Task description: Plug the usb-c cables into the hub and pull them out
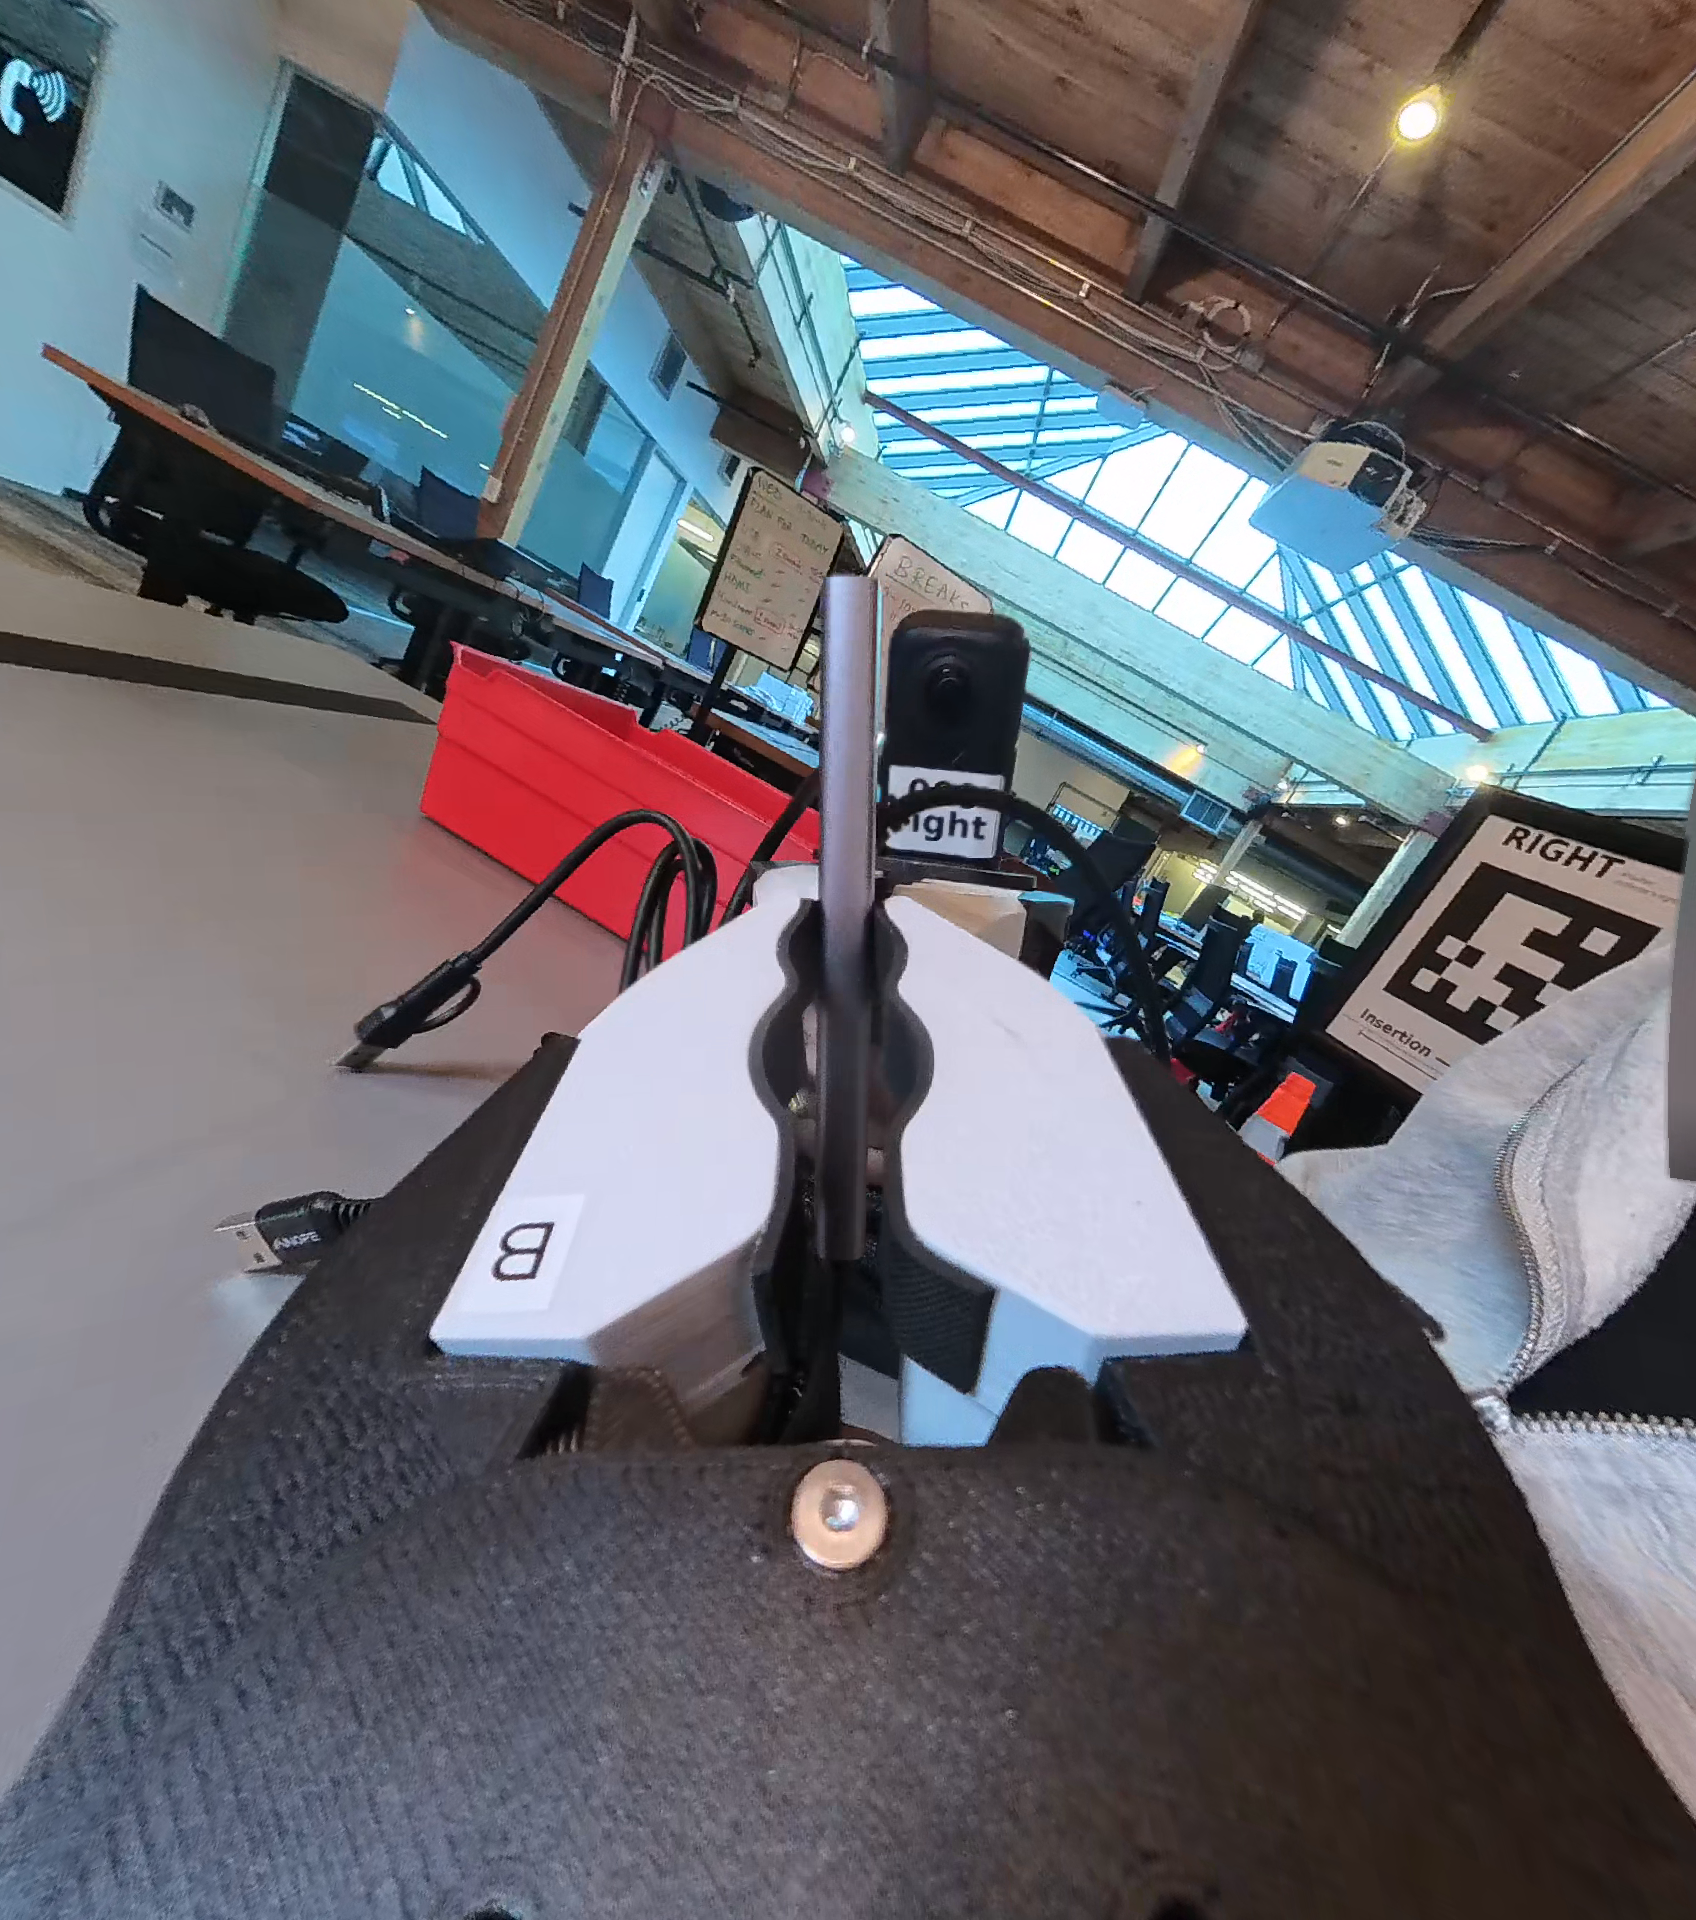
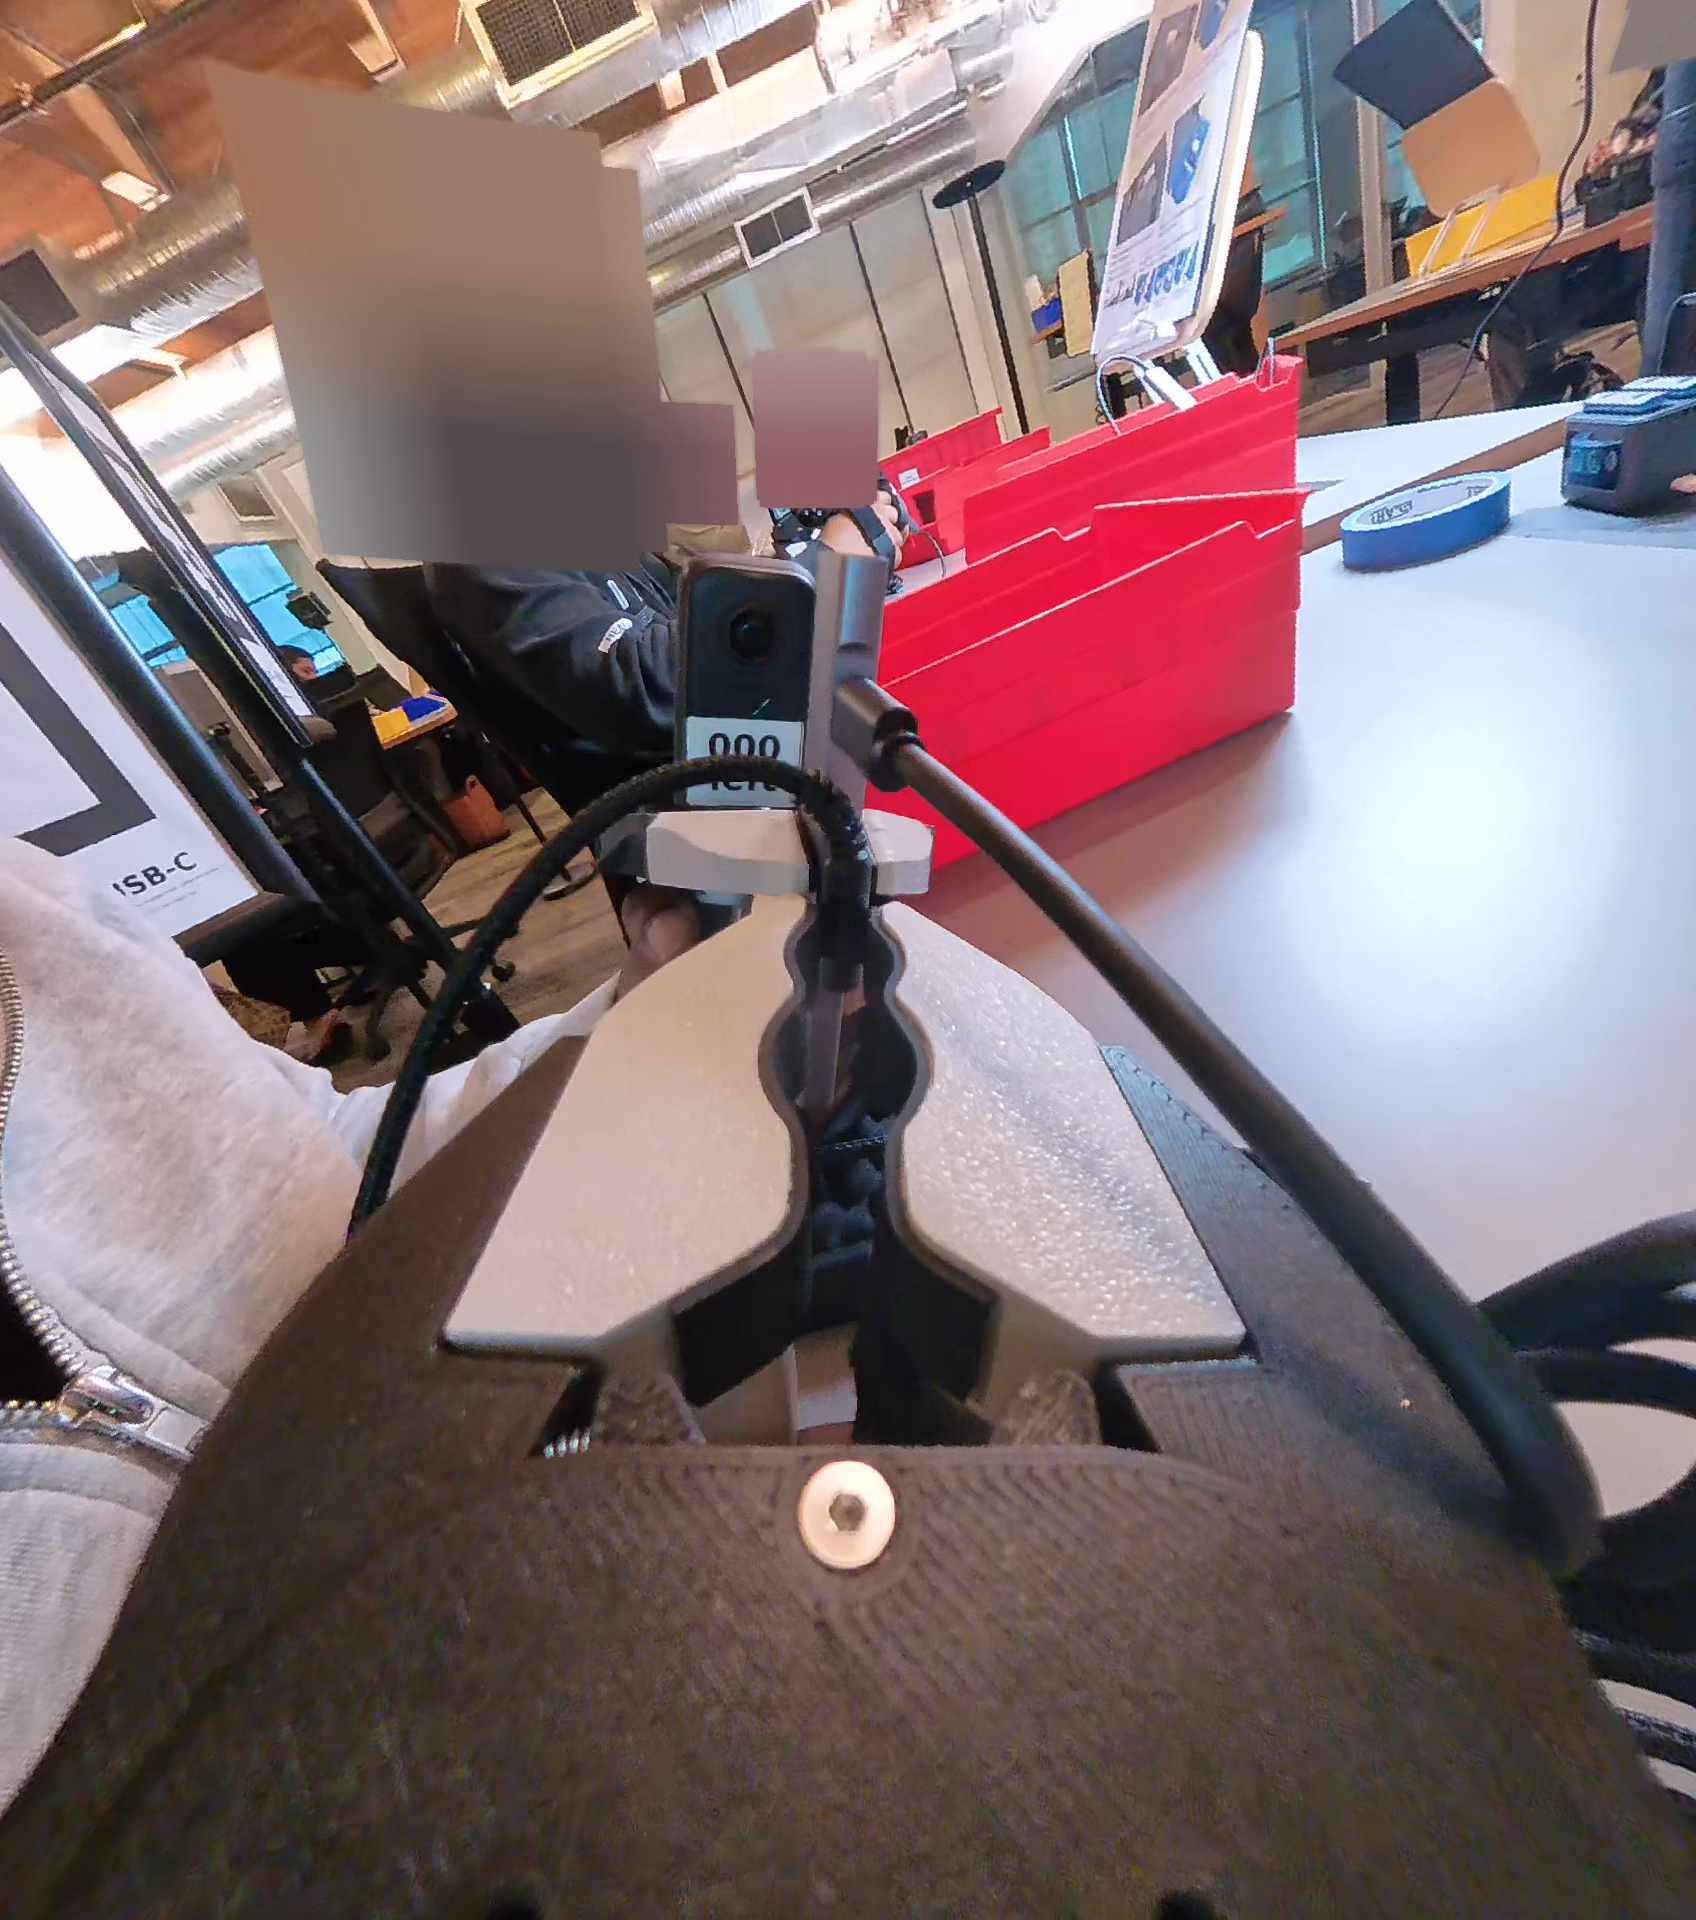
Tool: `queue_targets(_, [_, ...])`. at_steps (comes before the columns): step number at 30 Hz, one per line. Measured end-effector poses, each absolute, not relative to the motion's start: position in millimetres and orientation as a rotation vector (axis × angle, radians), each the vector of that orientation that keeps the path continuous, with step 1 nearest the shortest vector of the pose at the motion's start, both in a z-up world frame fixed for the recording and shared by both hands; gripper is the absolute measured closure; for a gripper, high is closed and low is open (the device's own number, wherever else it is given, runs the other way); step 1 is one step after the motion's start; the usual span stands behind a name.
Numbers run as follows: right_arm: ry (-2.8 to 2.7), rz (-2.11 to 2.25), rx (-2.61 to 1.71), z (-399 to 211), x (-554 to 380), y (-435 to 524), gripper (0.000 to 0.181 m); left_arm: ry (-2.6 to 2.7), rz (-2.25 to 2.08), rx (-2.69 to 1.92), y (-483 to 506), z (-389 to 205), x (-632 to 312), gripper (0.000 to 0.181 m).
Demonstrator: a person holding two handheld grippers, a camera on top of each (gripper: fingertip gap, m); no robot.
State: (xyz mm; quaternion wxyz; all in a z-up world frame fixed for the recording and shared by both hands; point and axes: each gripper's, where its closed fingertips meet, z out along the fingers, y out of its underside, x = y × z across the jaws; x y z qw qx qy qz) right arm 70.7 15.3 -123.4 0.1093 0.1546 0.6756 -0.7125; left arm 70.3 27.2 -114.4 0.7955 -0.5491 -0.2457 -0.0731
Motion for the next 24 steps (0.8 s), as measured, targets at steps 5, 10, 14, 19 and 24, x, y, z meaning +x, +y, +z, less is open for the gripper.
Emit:
queue_targets(5, [1.973,-2.103,0.524,-125.1,65.8,14.9,0.174,-0.567,-0.139,-1.158,25.2,-116.5,64.5,0.173])
queue_targets(10, [1.999,-2.053,0.521,-130.2,65.6,19.3,0.174,-0.572,-0.144,-1.202,29.8,-121.7,65.1,0.173])
queue_targets(14, [1.873,-2.123,0.704,-131.6,64.4,12.0,0.173,-0.604,-0.159,-1.137,21.5,-119.7,60.0,0.173])
queue_targets(19, [1.978,-2.075,0.648,-131.4,66.2,17.4,0.173,-0.588,-0.176,-1.171,26.6,-121.9,62.5,0.173])
queue_targets(24, [1.618,-2.193,0.831,-115.2,44.2,42.9,0.173,-0.662,-0.142,-1.002,-0.8,-113.1,47.9,0.172])
